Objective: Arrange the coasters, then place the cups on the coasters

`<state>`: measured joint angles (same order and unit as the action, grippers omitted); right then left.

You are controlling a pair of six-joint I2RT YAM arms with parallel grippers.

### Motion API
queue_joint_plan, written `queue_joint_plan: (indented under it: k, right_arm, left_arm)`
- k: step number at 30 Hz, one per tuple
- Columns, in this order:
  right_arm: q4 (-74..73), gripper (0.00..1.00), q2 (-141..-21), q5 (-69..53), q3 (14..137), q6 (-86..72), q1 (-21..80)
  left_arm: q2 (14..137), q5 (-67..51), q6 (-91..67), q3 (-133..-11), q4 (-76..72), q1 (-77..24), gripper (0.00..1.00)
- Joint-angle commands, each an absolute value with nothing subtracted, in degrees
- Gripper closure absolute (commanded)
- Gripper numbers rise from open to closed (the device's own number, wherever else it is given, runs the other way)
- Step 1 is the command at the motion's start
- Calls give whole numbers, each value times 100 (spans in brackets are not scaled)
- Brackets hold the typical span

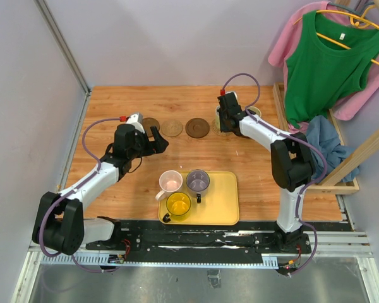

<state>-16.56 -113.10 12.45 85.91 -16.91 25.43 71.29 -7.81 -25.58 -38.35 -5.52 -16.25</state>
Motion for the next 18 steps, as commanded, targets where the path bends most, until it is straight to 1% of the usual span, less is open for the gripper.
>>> queue_joint_plan:
  k: [1,7,9,12,14,16,18]
  right_arm:
    - [-1549,99,-11036,1165,8592,-1815,2470]
    - [-1637,98,-11113,1058,8629,-1893,2495]
    - [-1652,88,-11126,1032,8624,-1930,2503]
    - [-1690,68,-11135,1036,8596,-1988,2525]
    - [-1733,57,-11143,1044,8587,-2013,2531]
    - [-1802,48,-11144,1046,8596,-2031,2544]
    - [-1873,42,-11137,1057,8589,-2047,2564]
  left_arm:
    - [7171,-869,-2562,-3854,-737,-1626,3]
    - [7172,-861,-2559,-3842,-742,-1626,3]
    - [7180,-857,-2558,-3845,-746,-1626,3]
    - [7181,-853,-2558,-3845,-745,-1621,3]
    - [7181,-853,-2558,-3841,-738,-1626,3]
    - [7181,-851,-2564,-3843,-734,-1621,3]
    - [7189,-850,-2573,-3837,-736,-1625,3]
